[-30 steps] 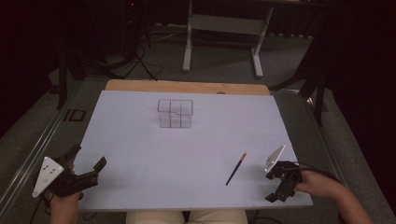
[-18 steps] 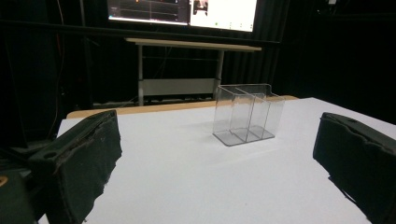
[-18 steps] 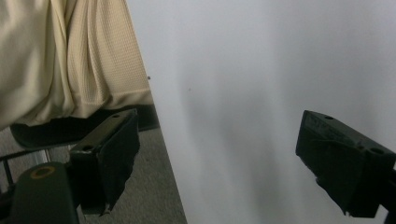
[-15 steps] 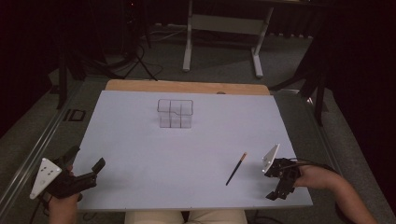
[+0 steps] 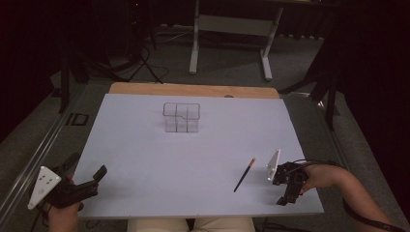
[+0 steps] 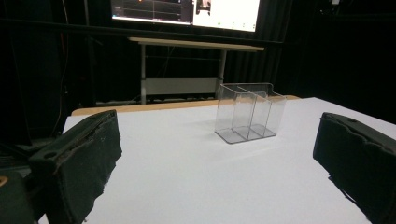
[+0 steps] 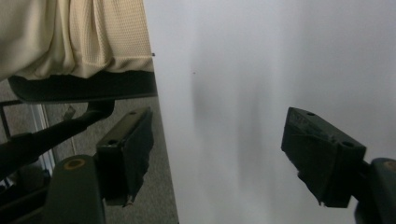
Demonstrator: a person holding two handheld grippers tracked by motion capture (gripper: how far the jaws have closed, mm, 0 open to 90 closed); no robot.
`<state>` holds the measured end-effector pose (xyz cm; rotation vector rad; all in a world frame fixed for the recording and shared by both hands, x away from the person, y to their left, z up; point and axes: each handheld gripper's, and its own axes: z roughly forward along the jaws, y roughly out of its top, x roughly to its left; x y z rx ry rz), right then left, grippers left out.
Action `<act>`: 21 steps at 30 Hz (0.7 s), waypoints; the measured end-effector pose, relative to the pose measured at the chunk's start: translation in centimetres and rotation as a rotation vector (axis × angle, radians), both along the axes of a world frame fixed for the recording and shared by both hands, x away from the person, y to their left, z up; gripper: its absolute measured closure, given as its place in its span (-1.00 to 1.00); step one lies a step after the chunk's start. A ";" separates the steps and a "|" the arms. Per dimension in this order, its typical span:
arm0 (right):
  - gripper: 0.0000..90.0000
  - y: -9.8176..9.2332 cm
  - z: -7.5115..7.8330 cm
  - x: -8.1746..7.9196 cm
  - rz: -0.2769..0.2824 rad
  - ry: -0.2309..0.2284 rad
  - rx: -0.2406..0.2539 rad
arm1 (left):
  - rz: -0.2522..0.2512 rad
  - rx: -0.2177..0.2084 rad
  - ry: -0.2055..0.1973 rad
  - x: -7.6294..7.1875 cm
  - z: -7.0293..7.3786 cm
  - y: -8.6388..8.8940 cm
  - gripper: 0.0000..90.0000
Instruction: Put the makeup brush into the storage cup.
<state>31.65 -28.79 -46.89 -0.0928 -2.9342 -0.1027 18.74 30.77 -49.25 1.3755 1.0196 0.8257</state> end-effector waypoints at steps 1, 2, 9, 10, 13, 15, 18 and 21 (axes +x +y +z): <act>-0.44 0.1 0.0 0.1 0.020 -0.007 -0.003 | 0.000 0.001 0.000 -0.1 0.0 0.0 -0.96; -0.44 0.1 0.0 0.1 0.020 -0.007 -0.003 | 0.000 0.001 0.000 -0.1 0.0 0.0 -0.96; -0.35 1.0 0.0 0.7 0.113 -0.047 -0.009 | 0.013 0.001 0.004 -0.5 -0.1 0.2 -0.96; -0.35 1.3 0.2 0.8 0.160 -0.064 0.008 | 0.014 0.002 0.005 -0.6 -0.1 0.3 -0.96; -0.34 1.7 0.3 0.8 0.209 -0.075 0.024 | 0.015 0.000 0.006 -0.8 -0.1 0.3 -0.96; -0.29 1.9 0.4 0.8 0.222 -0.077 0.030 | 0.016 0.001 0.006 -0.9 -0.1 0.3 -0.96; -0.23 2.6 0.5 1.0 0.272 -0.104 0.044 | 0.024 0.003 0.006 -1.2 -0.1 0.5 -0.96; -0.18 3.2 0.6 1.1 0.308 -0.115 0.040 | 0.028 0.002 0.007 -1.4 -0.1 0.6 -0.96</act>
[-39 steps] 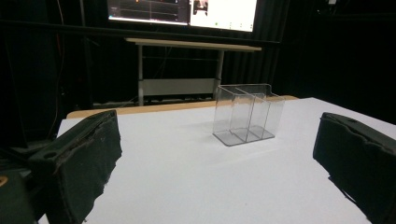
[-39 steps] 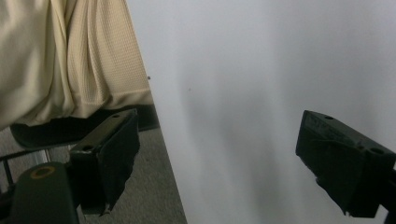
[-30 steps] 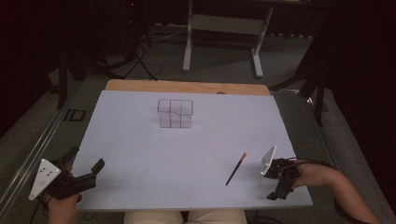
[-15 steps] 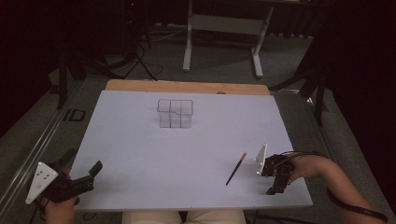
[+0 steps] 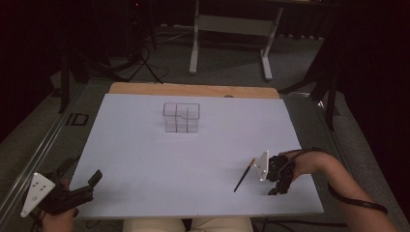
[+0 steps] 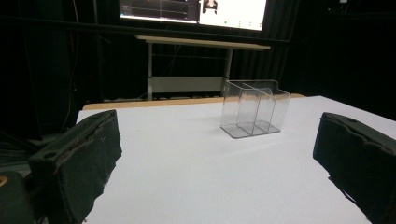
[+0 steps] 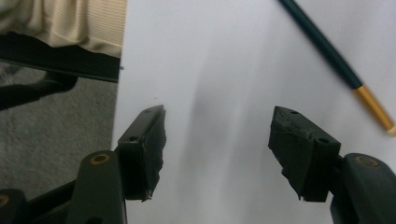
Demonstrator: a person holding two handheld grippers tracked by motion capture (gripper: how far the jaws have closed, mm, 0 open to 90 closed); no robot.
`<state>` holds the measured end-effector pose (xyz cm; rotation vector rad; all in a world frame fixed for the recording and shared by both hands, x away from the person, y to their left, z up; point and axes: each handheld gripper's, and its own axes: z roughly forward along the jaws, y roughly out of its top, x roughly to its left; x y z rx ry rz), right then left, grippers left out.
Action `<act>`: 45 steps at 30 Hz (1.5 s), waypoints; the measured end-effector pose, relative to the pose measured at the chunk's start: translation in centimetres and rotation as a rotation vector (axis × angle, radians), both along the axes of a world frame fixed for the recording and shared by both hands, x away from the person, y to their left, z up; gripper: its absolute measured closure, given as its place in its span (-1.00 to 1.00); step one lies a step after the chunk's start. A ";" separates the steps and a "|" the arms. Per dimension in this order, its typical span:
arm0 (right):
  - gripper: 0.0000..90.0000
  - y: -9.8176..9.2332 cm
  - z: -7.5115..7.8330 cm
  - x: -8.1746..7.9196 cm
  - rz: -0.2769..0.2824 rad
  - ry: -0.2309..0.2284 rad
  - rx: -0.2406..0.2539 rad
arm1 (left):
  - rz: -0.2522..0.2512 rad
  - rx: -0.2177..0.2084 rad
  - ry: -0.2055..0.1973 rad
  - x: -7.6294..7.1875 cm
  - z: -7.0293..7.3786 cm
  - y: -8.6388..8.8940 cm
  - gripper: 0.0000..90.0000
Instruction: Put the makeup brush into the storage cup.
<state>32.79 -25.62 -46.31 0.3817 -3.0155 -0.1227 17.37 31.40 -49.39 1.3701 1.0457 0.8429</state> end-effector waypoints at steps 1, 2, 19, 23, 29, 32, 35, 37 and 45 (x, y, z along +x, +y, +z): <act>-0.18 0.0 0.0 0.0 0.000 0.000 0.000 | 0.000 0.000 0.001 0.0 0.0 0.0 -0.96; -0.18 0.2 0.0 0.1 0.026 -0.011 -0.001 | 0.000 0.001 0.001 -0.1 0.0 0.0 -0.96; 0.15 3.3 0.7 1.7 0.266 -0.147 0.069 | 0.016 0.006 0.012 -0.8 -0.2 0.3 -0.96; 0.20 4.2 0.3 2.1 0.314 -0.162 0.077 | 0.022 0.001 0.012 -1.0 -0.2 0.4 -0.96; 0.30 5.1 -0.4 2.6 0.396 -0.163 0.064 | 0.030 0.004 0.017 -1.2 -0.3 0.5 -0.96; 0.38 5.4 -0.7 2.9 0.423 -0.158 0.064 | 0.036 0.003 0.018 -1.3 -0.3 0.5 -0.96; 0.40 5.5 -0.8 3.1 0.428 -0.139 0.056 | 0.036 0.004 0.019 -1.4 -0.3 0.5 -0.96; 0.40 5.6 -1.0 3.2 0.432 -0.138 0.055 | 0.037 0.006 0.021 -1.5 -0.3 0.5 -0.96; 0.51 6.0 -2.0 3.5 0.470 -0.117 0.033 | 0.042 0.005 0.025 -1.6 -0.4 0.6 -0.96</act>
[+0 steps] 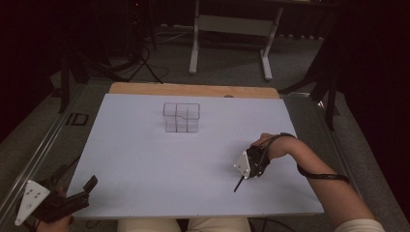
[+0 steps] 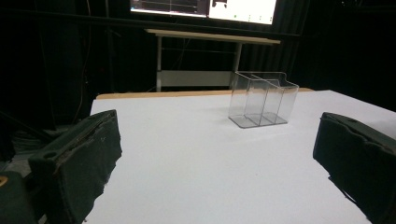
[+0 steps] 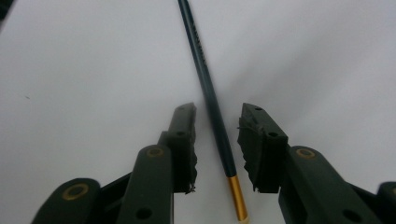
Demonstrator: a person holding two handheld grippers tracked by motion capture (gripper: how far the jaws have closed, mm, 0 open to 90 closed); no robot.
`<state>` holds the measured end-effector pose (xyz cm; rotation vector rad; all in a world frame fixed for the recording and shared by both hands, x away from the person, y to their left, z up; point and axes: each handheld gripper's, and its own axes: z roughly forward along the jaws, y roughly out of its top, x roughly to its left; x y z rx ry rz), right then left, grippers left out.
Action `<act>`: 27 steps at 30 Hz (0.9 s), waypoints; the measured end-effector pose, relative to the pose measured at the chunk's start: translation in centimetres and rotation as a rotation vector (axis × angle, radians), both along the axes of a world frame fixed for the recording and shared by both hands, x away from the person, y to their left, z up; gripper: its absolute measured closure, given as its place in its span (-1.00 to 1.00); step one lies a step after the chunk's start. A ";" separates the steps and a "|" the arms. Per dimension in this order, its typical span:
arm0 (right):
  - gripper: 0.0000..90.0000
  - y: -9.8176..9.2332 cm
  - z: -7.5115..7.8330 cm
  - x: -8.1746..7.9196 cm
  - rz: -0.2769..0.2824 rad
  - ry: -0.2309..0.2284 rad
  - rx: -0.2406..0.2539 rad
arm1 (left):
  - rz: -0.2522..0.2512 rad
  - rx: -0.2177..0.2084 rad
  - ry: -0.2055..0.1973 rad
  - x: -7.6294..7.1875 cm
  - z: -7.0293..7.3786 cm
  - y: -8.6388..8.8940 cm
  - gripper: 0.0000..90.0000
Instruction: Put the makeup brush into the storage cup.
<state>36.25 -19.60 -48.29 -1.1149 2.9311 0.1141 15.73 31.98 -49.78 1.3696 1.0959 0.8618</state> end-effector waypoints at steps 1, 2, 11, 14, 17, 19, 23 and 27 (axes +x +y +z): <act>0.52 0.1 -0.2 0.1 0.004 0.007 -0.005 | 0.004 -0.003 0.001 0.0 0.0 0.1 -0.96; 0.52 0.1 -0.2 0.1 0.004 0.007 -0.005 | 0.004 -0.003 0.001 0.0 0.0 0.1 -0.96; 0.53 0.5 -1.1 0.8 0.019 0.023 -0.036 | 0.009 -0.007 0.006 -0.1 -0.1 0.1 -0.96; 0.55 0.5 -1.2 0.8 0.022 0.023 -0.051 | 0.010 -0.007 0.007 -0.1 0.0 0.0 -0.96; 0.63 0.5 -1.5 1.1 0.031 0.029 -0.065 | 0.011 -0.005 0.009 -0.1 0.0 0.0 -0.96; 0.68 0.5 -1.8 1.1 0.043 0.033 -0.084 | 0.012 -0.005 0.011 0.0 -0.1 0.0 -0.96; 0.78 0.7 -1.7 1.3 0.046 0.039 -0.092 | 0.014 -0.008 0.012 0.0 -0.1 0.0 -0.96; 0.84 1.0 -1.7 1.5 0.034 0.040 -0.104 | 0.015 -0.005 0.012 0.0 -0.1 0.0 -0.96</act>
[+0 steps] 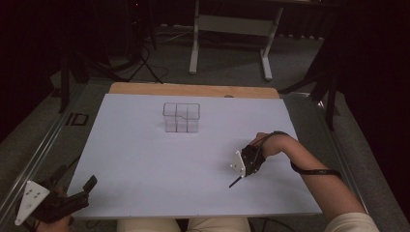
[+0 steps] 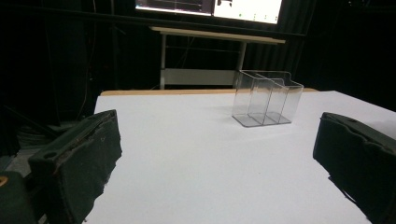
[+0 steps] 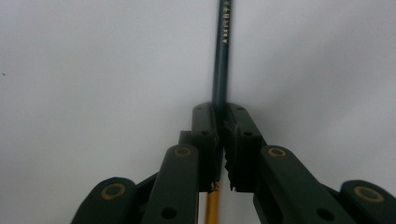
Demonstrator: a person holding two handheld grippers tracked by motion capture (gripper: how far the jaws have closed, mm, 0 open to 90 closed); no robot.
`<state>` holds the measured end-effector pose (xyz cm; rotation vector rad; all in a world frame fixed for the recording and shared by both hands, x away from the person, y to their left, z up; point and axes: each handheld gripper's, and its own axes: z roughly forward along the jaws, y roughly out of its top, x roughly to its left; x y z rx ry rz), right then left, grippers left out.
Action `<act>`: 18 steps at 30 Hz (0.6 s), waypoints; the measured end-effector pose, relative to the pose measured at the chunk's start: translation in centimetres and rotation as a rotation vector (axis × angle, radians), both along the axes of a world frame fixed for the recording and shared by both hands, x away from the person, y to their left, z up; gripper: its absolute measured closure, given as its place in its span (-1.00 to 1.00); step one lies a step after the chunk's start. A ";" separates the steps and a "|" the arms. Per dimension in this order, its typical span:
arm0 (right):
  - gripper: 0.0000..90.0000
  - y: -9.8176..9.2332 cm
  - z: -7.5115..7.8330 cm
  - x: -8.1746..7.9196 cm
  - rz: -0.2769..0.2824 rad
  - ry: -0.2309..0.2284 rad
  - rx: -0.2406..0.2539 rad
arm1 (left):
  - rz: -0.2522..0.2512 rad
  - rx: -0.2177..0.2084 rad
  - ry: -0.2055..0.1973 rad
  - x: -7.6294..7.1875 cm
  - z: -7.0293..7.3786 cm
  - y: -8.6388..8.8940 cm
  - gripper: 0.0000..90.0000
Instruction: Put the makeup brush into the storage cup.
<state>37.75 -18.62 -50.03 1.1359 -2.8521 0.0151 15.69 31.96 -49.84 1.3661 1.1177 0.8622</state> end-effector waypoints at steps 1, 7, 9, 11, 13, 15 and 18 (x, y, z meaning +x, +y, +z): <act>0.84 0.0 0.0 0.0 0.000 0.004 0.001 | -0.001 0.000 0.000 0.0 0.0 0.0 -0.96; 0.86 0.3 0.1 0.2 -0.028 0.001 -0.021 | -0.001 0.000 -0.004 0.0 0.1 0.0 -0.96; 0.86 0.2 0.3 0.3 -0.042 -0.006 -0.008 | -0.002 0.001 -0.004 0.0 0.1 0.0 -0.96; 0.86 0.1 0.7 0.3 -0.061 0.003 -0.017 | -0.005 0.004 -0.005 0.0 0.1 0.0 -0.96; 0.86 0.1 1.1 0.3 -0.086 0.009 -0.024 | -0.008 0.002 -0.008 0.0 0.1 -0.1 -0.96; 0.86 0.2 1.5 0.3 -0.141 0.008 -0.024 | -0.011 0.003 -0.010 0.0 0.1 -0.1 -0.96; 0.86 0.5 2.2 0.3 -0.209 0.002 -0.010 | -0.015 0.003 -0.013 0.0 0.2 -0.1 -0.96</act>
